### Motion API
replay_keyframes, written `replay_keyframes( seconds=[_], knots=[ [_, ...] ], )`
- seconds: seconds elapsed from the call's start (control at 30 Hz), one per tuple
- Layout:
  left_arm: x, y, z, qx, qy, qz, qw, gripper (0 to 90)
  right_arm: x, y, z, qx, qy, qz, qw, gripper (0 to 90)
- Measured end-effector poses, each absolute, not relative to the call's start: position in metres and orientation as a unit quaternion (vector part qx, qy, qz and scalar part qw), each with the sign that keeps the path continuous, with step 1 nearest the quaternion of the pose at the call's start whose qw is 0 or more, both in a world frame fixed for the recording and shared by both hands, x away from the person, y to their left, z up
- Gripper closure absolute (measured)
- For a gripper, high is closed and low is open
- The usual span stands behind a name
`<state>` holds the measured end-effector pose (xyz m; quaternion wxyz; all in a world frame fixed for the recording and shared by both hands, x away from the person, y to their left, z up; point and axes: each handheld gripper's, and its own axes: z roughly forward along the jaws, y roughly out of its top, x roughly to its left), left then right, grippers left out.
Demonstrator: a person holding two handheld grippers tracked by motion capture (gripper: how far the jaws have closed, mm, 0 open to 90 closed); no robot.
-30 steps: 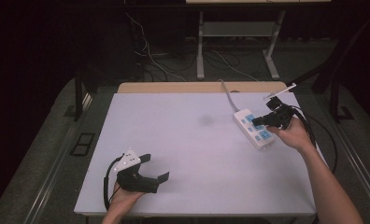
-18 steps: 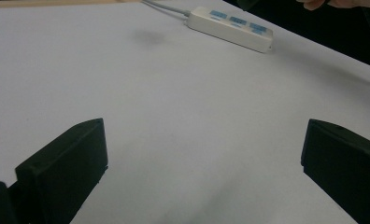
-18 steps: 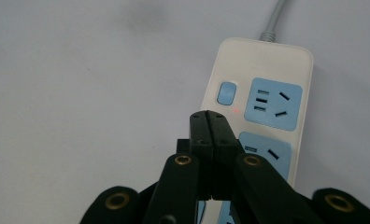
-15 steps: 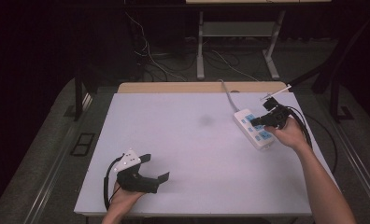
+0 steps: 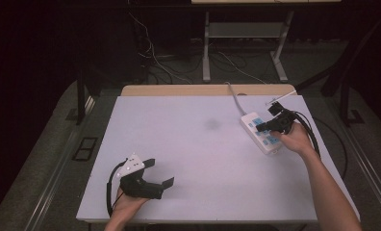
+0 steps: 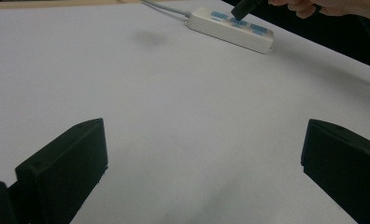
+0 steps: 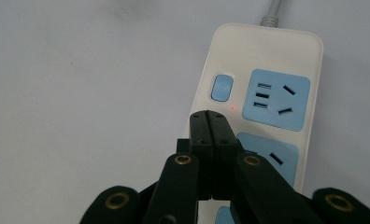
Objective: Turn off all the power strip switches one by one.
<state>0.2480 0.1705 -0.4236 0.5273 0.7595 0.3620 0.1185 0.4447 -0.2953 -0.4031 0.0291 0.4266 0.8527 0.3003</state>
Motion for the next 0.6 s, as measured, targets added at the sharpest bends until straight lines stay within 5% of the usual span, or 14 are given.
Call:
replay_keyframes(
  seconds=[0.6],
  knots=[
    [0.2475,0.1692,-0.4237,0.761,0.360,0.118,0.526,0.0,0.4422,-0.2941,-0.4117,0.433,0.849,0.300,0.037,89.9]
  ],
)
